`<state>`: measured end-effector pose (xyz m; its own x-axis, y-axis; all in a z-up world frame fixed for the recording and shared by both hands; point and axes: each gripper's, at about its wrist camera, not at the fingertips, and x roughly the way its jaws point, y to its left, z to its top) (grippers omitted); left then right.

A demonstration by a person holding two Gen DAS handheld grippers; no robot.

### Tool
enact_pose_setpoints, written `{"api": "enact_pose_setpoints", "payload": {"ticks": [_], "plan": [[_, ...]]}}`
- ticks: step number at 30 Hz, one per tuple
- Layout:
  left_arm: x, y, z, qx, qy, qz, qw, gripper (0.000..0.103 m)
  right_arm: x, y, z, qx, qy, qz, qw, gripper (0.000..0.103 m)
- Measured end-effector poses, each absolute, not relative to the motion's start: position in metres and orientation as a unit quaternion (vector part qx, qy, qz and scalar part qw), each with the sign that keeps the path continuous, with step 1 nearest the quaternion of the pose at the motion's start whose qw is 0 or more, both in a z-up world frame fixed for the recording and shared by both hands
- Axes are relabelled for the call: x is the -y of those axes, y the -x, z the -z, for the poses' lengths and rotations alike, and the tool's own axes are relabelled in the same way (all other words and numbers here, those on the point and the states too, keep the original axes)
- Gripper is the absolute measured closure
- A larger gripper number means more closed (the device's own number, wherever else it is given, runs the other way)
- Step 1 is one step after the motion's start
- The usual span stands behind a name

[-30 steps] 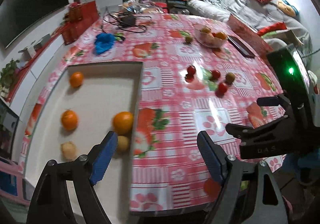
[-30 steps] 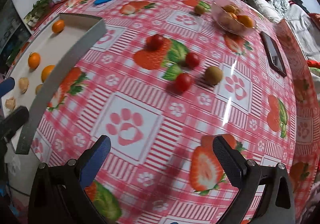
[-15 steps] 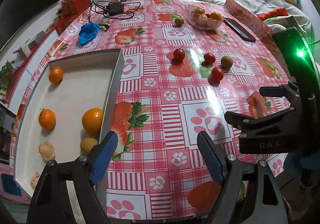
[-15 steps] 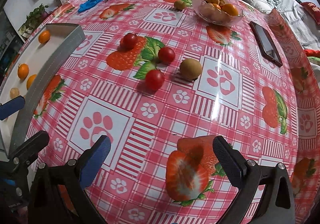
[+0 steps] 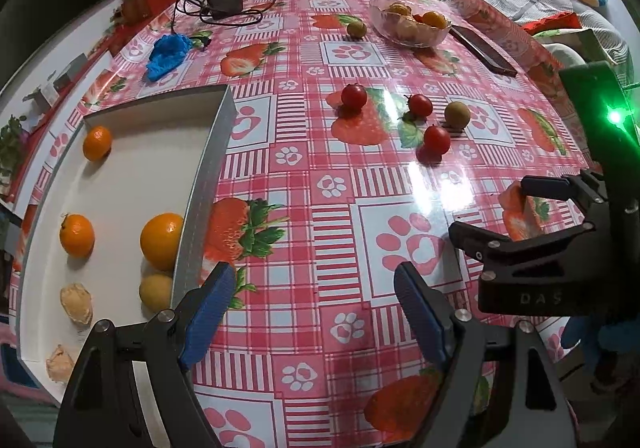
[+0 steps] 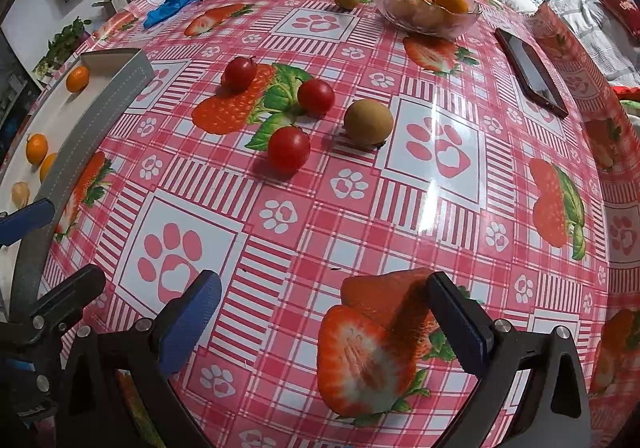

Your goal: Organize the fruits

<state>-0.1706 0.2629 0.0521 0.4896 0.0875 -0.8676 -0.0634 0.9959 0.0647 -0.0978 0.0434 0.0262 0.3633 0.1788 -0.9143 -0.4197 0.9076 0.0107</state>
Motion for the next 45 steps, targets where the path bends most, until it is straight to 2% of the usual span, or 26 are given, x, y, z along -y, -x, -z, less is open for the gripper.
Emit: {"api": "enact_pose_setpoints", "payload": {"ticks": [33,41,45], "plan": [[-0.264,0.167,-0.052,-0.507,-0.006,-0.060,0.860,0.019,-0.040,0.103,-0.027,-0.505,0.113,-0.199,0.832,0.000],[-0.313,0.185,-0.099,-0.443,0.050,-0.125,0.886,0.019,-0.039,0.106,-0.027,-0.498,0.112,-0.200,0.836,0.000],[-0.361,0.195,-0.106,-0.441,0.085,-0.187,0.874,0.019,-0.039,0.105,-0.027,-0.498,0.112,-0.200,0.836,0.000]]}}
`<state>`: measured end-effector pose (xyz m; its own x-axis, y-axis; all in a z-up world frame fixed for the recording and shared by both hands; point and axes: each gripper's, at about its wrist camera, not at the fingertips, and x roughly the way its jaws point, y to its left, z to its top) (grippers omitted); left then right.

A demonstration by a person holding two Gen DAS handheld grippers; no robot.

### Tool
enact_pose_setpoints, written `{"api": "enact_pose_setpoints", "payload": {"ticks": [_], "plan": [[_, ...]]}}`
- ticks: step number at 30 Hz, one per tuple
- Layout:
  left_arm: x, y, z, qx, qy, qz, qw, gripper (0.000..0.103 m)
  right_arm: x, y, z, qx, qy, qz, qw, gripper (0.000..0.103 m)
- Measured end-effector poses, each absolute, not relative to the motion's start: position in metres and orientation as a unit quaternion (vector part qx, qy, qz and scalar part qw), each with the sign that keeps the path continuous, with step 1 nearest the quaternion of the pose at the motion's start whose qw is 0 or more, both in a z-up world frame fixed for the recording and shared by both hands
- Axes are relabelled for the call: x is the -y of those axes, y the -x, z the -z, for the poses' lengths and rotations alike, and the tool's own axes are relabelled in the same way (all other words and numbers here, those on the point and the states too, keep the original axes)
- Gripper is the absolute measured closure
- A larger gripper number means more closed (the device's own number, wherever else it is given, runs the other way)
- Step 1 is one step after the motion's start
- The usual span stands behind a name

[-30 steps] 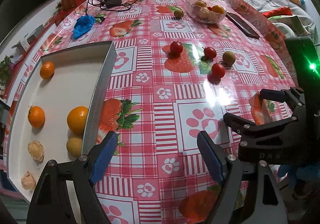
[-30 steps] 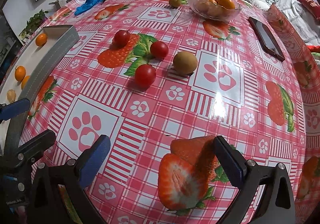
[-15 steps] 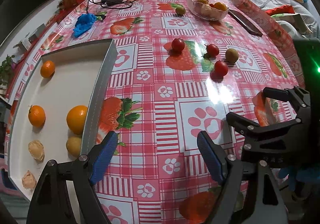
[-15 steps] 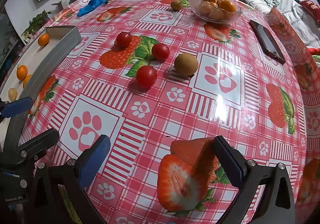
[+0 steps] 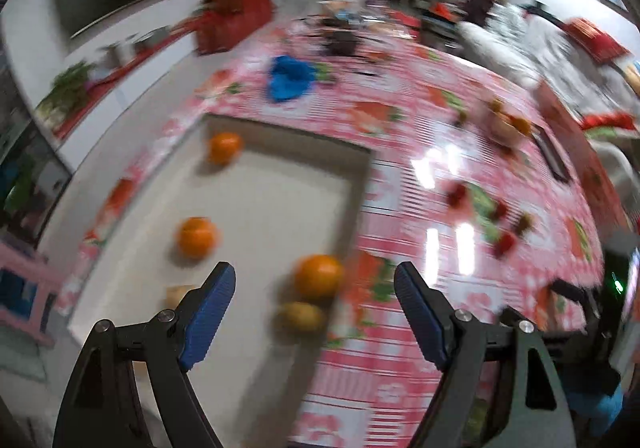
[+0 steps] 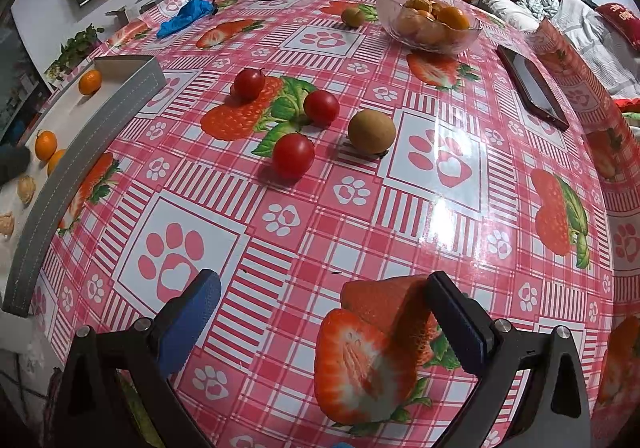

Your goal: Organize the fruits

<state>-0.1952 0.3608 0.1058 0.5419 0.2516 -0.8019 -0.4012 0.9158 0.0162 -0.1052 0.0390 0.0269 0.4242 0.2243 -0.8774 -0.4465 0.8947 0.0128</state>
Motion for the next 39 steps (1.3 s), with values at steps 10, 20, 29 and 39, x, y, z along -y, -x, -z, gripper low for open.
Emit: {"api": "enact_pose_setpoints", "payload": {"ticks": [10,20,29,39], "plan": [[-0.432,0.194,-0.068,-0.479,0.111,-0.274,0.827,0.019,-0.037,0.108,-0.028,-0.490,0.110,-0.201,0.841,0.000],[-0.411,0.176,-0.077,-0.493,0.049,-0.166,0.853,0.019,-0.037,0.108,-0.028,-0.489,0.110,-0.200,0.842,0.000],[-0.384,0.194,-0.090,-0.516,0.037,-0.040,0.855,0.019,-0.036,0.110,-0.027,-0.482,0.107,-0.200,0.847,0.000],[-0.344,0.172,-0.060,-0.557,-0.012,-0.073,0.827,0.019,-0.036,0.110,-0.027,-0.480,0.105,-0.197,0.848,0.000]]}}
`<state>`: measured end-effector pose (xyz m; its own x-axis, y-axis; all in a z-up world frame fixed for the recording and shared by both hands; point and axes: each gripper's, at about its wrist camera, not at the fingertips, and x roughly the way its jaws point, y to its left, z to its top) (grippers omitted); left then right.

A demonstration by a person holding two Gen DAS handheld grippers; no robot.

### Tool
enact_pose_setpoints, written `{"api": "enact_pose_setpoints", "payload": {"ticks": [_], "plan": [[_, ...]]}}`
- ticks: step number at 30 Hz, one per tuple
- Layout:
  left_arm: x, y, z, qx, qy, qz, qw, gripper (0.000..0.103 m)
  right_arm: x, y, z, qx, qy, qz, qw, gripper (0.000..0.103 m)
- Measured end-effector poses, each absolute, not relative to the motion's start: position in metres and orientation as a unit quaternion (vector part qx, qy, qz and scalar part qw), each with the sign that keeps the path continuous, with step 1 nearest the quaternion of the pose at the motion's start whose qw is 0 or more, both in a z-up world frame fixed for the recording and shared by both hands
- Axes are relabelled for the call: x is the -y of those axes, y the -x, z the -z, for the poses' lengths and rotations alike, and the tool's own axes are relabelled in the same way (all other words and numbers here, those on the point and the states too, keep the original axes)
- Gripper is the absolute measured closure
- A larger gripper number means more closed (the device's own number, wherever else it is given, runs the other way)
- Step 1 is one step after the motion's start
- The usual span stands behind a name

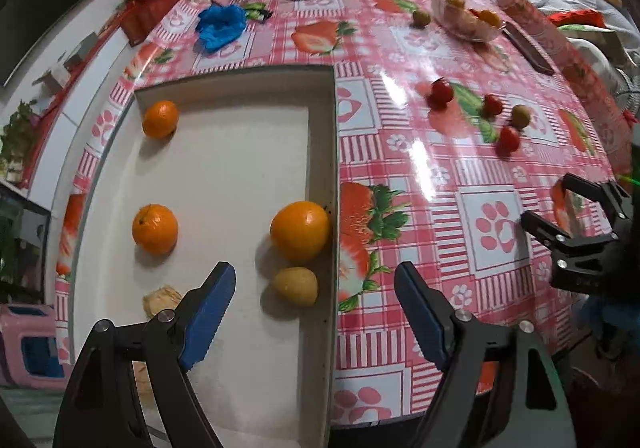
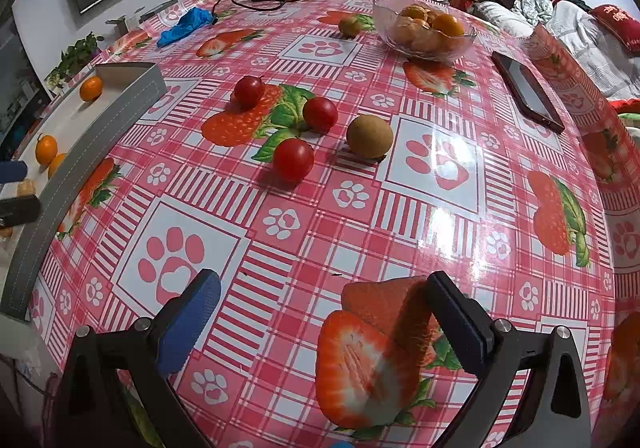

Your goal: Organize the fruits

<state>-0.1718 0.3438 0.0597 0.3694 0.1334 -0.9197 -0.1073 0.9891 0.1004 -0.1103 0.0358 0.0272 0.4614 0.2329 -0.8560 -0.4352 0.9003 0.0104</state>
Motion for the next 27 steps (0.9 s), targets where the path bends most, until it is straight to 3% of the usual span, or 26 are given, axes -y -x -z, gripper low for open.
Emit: {"api": "enact_pose_setpoints", "payload": {"ticks": [27], "plan": [[-0.343,0.171,-0.043,-0.570,-0.045,-0.136,0.809,0.019,-0.035,0.111,-0.027,-0.476,0.105,-0.198,0.851,0.000]]}}
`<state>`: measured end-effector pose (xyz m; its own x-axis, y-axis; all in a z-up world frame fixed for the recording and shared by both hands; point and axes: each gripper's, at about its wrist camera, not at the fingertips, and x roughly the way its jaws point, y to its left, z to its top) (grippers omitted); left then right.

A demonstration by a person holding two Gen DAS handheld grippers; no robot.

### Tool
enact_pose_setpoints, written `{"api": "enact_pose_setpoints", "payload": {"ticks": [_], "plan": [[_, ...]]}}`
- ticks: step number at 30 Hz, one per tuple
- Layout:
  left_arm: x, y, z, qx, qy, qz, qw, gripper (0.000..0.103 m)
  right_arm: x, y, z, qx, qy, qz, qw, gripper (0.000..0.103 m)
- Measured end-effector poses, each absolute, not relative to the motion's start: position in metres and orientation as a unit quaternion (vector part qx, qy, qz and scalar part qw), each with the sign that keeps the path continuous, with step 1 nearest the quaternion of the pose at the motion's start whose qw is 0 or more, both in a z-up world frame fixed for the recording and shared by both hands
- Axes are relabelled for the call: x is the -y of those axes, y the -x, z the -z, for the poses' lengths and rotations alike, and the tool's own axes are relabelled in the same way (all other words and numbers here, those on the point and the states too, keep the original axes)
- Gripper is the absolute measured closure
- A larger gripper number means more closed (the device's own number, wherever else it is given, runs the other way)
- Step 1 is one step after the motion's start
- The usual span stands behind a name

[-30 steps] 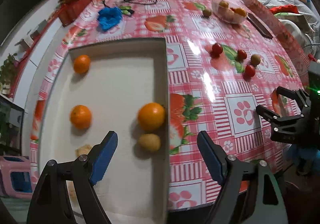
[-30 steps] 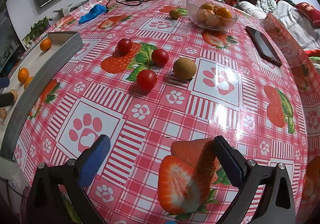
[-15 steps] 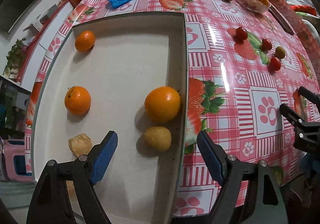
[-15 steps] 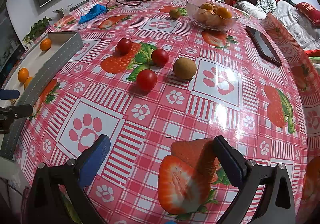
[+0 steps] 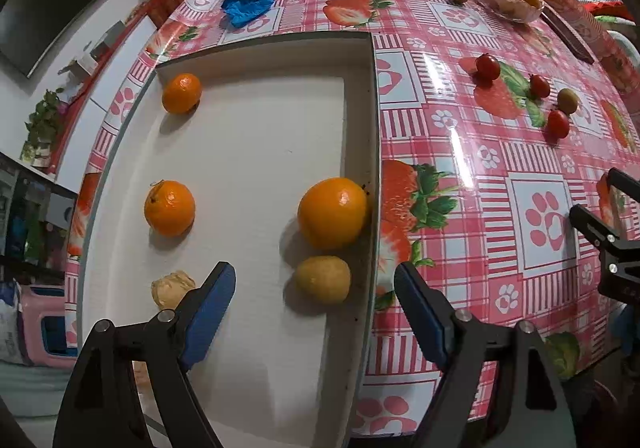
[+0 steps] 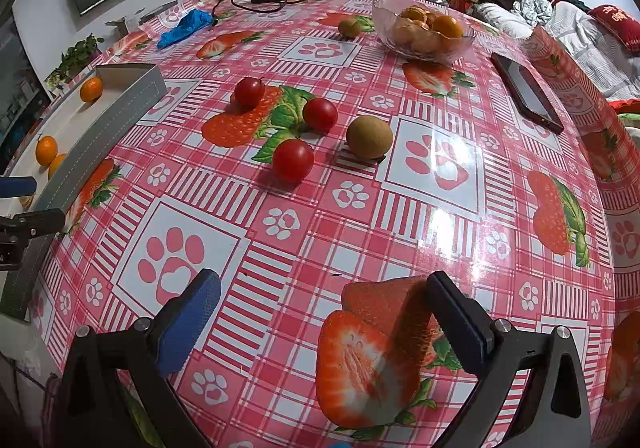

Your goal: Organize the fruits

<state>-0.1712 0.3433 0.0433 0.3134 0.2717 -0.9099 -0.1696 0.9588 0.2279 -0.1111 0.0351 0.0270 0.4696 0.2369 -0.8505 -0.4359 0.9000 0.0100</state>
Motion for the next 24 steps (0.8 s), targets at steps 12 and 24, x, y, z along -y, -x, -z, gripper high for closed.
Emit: {"api": "enact_pose_setpoints", "payload": {"ticks": [12,24], "plan": [[-0.344,0.171,-0.043,-0.569,-0.054,-0.141,0.808,0.019,-0.035,0.112,-0.027,-0.474,0.104,-0.198,0.852,0.000],[-0.333,0.167,-0.081,-0.530,-0.040,-0.101,0.841,0.019,-0.037,0.105,-0.029,-0.492,0.108,-0.199,0.840,0.000]]}}
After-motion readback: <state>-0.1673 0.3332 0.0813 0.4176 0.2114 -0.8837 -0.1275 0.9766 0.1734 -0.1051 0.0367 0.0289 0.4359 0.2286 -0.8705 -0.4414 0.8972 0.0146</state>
